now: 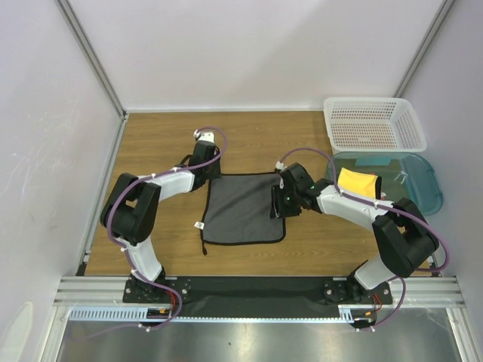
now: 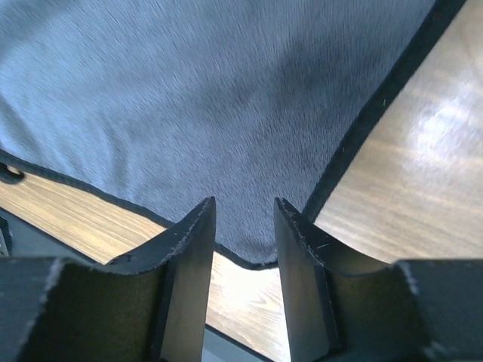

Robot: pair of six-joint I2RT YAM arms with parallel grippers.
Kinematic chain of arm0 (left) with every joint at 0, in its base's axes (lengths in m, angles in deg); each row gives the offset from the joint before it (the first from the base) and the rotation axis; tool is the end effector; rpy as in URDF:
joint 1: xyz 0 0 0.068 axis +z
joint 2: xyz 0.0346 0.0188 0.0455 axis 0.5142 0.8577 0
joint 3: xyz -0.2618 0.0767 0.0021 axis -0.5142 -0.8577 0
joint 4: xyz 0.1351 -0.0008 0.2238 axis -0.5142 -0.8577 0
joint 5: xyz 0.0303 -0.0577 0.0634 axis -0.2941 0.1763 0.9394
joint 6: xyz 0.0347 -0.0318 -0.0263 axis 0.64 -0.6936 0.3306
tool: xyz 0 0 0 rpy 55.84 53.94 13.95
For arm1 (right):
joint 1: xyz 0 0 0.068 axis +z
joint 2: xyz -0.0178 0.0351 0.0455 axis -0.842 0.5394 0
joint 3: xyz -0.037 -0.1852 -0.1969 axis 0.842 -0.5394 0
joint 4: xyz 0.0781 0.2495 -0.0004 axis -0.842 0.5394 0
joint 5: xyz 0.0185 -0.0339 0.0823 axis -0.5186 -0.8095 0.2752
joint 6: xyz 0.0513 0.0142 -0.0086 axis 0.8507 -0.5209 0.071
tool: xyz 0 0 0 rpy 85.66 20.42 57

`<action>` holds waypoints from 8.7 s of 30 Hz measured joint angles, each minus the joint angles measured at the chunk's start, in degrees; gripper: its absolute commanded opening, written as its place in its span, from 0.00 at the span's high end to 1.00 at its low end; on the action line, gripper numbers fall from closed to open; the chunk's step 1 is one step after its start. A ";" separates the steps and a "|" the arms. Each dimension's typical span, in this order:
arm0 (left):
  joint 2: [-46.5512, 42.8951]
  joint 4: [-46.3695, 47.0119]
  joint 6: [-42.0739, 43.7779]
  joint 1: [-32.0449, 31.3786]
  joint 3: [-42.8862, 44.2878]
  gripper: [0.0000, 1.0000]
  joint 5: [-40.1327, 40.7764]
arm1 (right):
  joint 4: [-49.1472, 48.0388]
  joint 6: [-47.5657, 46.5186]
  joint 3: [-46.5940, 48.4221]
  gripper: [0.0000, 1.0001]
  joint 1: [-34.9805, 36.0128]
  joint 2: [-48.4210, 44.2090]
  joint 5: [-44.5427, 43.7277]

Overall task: Fold and stack the towels
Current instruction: Flatten out the crumpled towel, then fold the towel

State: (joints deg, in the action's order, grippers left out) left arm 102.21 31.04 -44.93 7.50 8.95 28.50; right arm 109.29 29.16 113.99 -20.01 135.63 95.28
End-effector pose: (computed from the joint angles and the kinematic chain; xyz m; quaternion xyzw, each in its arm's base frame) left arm 0.3475 -0.1419 0.1693 -0.0141 0.9092 -0.0502 0.4130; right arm 0.2364 0.1880 0.1924 -0.1287 0.9469 0.2144 0.2023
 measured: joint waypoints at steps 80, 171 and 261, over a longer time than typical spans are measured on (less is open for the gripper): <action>-76.13 -22.18 -36.48 -2.86 -49.99 0.30 -16.96 | -6.08 -0.39 12.50 0.39 -0.76 6.27 1.79; -65.68 -9.92 -28.00 -2.84 -53.46 0.99 -19.45 | 7.50 3.78 75.08 0.42 11.58 57.37 -14.34; -30.69 -29.05 -11.52 -33.44 -12.00 1.00 -1.49 | -15.63 -2.14 38.80 1.00 -3.69 33.40 9.44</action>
State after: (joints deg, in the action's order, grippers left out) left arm 71.52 1.99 -56.45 -25.94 -3.05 27.01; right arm 93.66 27.02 152.79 -23.71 169.03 104.73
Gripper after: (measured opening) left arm 0.023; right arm 0.043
